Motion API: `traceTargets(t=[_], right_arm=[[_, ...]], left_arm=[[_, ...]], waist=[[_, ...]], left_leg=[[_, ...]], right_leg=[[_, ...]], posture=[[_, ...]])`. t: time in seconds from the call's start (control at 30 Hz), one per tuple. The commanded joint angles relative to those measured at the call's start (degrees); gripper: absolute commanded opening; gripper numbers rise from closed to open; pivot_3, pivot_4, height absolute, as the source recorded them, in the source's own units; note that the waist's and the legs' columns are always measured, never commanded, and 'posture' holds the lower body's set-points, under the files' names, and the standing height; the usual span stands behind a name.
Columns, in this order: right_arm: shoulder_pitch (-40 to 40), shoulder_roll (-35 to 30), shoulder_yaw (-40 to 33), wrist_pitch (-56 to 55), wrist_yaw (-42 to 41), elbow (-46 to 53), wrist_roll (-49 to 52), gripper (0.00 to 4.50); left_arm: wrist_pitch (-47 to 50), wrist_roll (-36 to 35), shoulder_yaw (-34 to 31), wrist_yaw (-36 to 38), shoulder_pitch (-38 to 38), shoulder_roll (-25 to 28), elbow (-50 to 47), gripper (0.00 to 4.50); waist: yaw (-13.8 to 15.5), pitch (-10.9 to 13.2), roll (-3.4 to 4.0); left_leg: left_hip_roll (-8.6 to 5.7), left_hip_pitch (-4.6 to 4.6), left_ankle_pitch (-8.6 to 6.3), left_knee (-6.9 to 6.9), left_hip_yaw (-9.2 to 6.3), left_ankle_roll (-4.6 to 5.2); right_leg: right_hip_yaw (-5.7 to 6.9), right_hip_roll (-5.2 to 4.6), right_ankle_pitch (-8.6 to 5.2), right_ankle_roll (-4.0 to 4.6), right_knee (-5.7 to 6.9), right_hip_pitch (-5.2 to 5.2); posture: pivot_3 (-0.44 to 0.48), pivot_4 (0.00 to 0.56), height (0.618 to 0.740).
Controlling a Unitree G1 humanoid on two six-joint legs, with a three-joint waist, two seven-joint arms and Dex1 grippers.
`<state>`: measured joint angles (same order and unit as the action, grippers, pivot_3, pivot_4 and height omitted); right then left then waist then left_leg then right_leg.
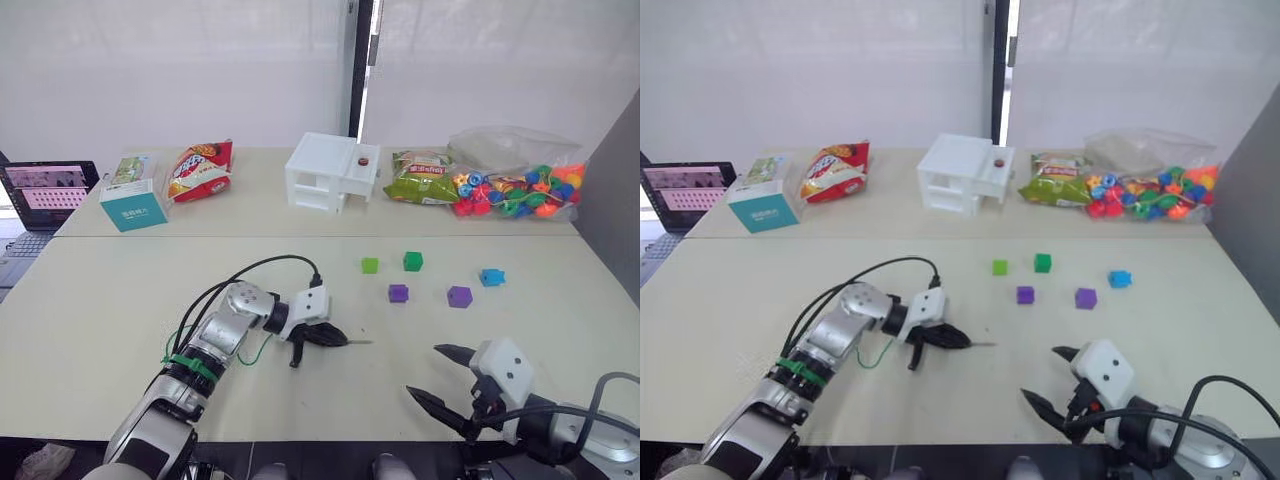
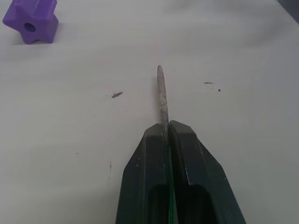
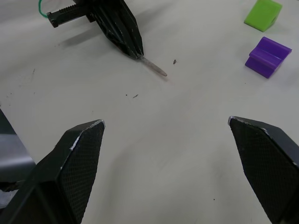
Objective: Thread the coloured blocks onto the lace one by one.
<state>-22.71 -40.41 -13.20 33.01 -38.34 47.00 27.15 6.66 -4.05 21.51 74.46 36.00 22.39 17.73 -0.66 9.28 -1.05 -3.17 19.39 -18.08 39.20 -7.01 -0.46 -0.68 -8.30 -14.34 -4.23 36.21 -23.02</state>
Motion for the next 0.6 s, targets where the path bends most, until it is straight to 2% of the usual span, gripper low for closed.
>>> traceTargets(t=[0.03, 0.13, 0.3, 0.6], right_arm=[[0.5, -0.2, 0.0, -1.5, -0.5, 0.3, -0.2, 4.5], [1.4, -0.6, 0.5, -1.6, -1.0, -0.5, -0.3, 4.5], [2.4, -1.0, 0.7, -1.6, -1.5, -1.1, -0.4, 4.5], [3.9, -1.1, 1.1, -1.2, -1.9, -1.8, -0.9, 4.5]], left_arm=[[1.5, 0.1, 0.1, -1.7, -1.8, 0.1, -3.4, 0.02], [3.6, -0.1, 0.2, -4.1, -4.2, -0.7, -5.4, 0.02], [0.9, 2.1, 1.4, -5.5, -6.0, 0.6, -6.3, 1.65], [0.6, 2.1, 0.7, -6.3, -4.9, 1.3, -4.2, 1.65]], waist=[[0.0, 0.0, 0.0], [0.0, 0.0, 0.0], [0.5, 0.0, 0.0], [0.7, 0.0, -0.01]], left_leg=[[0.0, 0.0, 0.0, 0.0, 0.0, 0.0], [0.01, -0.01, 0.0, 0.0, 0.0, 0.0], [0.0, -0.03, 0.0, 0.0, 0.01, -0.01], [0.0, -0.07, 0.02, 0.0, 0.03, -0.04]], right_leg=[[0.0, 0.0, 0.0, 0.0, 0.0, 0.0], [0.0, 0.0, 0.0, 0.0, -0.01, 0.02], [-0.04, 0.0, 0.0, 0.0, -0.02, 0.03], [-0.04, 0.0, 0.01, -0.01, 0.0, 0.05]], posture=[[0.0, 0.15, 0.74], [0.0, 0.15, 0.74], [0.0, 0.15, 0.74], [0.0, 0.15, 0.74]])
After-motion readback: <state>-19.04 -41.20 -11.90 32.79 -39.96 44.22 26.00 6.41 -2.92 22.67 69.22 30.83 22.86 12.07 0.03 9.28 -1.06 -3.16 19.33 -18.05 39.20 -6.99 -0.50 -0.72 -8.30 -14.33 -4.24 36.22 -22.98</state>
